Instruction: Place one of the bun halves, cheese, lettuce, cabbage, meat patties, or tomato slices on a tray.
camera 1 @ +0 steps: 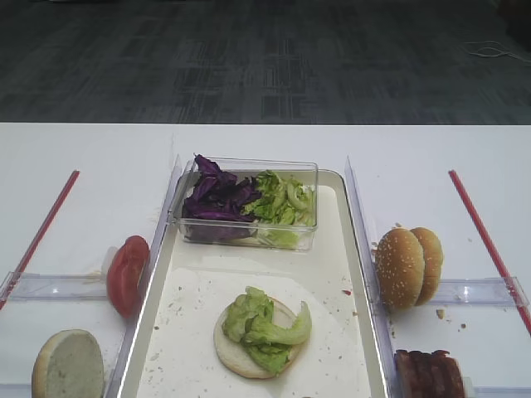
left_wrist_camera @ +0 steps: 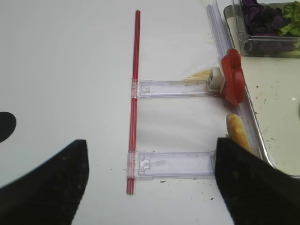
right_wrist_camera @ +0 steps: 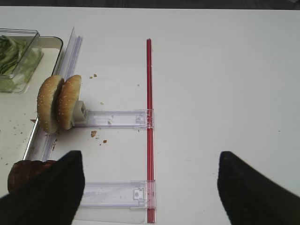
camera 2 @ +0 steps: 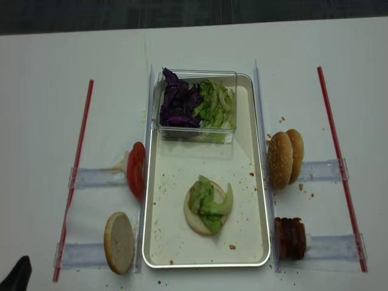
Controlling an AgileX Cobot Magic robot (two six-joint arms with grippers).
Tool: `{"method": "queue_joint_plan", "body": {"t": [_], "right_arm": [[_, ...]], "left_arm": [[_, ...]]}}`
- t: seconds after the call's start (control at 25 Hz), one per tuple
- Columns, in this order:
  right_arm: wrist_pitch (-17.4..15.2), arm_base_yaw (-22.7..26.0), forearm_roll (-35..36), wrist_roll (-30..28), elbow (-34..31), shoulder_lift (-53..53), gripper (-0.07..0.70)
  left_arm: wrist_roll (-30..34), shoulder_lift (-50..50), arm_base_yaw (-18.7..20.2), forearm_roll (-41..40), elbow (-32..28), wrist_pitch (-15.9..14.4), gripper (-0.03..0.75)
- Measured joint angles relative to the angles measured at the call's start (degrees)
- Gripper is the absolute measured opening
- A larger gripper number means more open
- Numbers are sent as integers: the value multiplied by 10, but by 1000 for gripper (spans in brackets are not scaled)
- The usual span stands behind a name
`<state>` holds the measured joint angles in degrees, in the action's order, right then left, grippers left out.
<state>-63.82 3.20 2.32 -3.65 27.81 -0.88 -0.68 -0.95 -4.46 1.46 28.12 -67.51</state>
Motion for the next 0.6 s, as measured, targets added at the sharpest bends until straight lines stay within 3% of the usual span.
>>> {"method": "queue_joint_plan", "body": {"t": [0.6], "right_arm": [[0, 0, 0, 5, 0, 0, 611]], "left_arm": [[0, 0, 0, 0, 0, 0, 546]]}}
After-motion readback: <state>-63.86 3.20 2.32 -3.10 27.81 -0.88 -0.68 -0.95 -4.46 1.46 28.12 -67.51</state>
